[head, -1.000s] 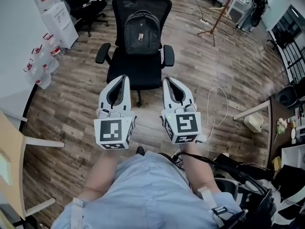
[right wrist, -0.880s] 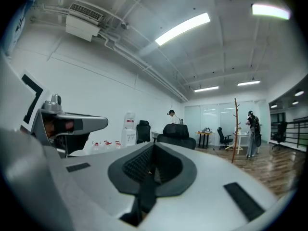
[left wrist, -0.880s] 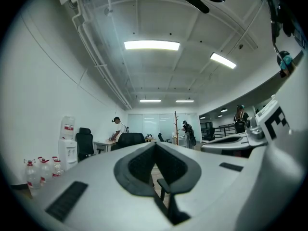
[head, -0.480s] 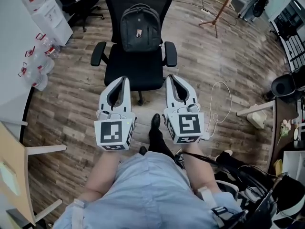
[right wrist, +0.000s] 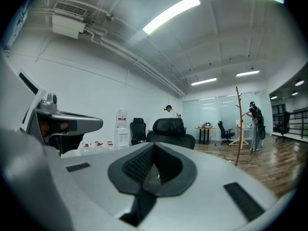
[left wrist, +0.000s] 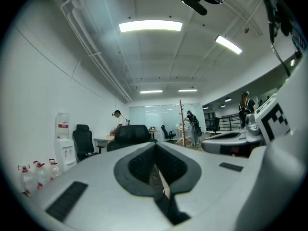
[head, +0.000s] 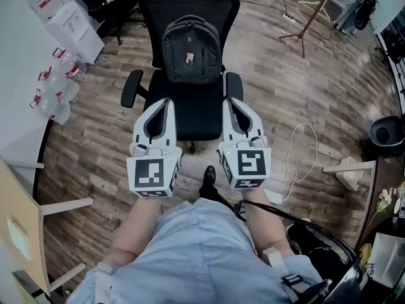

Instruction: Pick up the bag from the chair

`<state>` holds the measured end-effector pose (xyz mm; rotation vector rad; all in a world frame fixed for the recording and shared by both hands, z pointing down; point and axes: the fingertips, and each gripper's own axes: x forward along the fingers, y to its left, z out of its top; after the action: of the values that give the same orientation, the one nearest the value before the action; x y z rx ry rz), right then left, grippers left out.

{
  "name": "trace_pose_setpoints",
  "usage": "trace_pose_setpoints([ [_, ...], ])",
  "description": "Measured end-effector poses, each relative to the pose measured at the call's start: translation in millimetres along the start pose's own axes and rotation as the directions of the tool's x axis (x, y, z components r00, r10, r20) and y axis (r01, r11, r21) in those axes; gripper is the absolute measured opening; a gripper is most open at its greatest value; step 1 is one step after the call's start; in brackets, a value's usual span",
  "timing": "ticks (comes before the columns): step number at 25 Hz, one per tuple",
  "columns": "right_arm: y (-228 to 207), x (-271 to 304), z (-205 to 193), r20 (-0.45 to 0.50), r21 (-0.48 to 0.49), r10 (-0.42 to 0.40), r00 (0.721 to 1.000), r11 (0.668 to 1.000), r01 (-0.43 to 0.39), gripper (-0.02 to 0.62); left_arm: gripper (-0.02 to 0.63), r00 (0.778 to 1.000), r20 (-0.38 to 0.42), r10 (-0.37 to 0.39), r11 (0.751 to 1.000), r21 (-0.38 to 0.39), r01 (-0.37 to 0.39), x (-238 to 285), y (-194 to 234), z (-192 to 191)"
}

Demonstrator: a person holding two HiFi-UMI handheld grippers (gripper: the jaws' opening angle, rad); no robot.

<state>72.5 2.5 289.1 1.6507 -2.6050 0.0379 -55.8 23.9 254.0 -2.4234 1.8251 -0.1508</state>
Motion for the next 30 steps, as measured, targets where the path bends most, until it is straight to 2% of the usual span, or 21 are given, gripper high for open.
trace_pose_setpoints([
  [7,-44.1,67.0,20.6,0.045,0.006,0.041,0.998,0.999,-0.041,0.002,0.002,0.999,0.019,0.042,0.998,0.050,-0.043,68.9,8.5,19.4],
  [15,-75.1,105.0,39.9,0.092,0.004,0.037,0.995,0.999,-0.038,0.002,0.002,0.996,0.049,0.077,0.994,0.076,-0.081,106.5,22.0,32.2],
  [22,-77.5,132.4,33.1,0.071,-0.006,0.019,0.997,1.000,-0.019,0.002,0.002,0.996,0.046,0.081,0.995,0.050,-0.083,128.0,45.3,20.0],
  [30,-72.0,194.3,25.7,0.035,-0.021,-0.023,0.999,1.000,0.024,0.002,0.002,0.999,0.023,0.041,0.999,0.005,-0.041,174.9,88.0,-3.5],
])
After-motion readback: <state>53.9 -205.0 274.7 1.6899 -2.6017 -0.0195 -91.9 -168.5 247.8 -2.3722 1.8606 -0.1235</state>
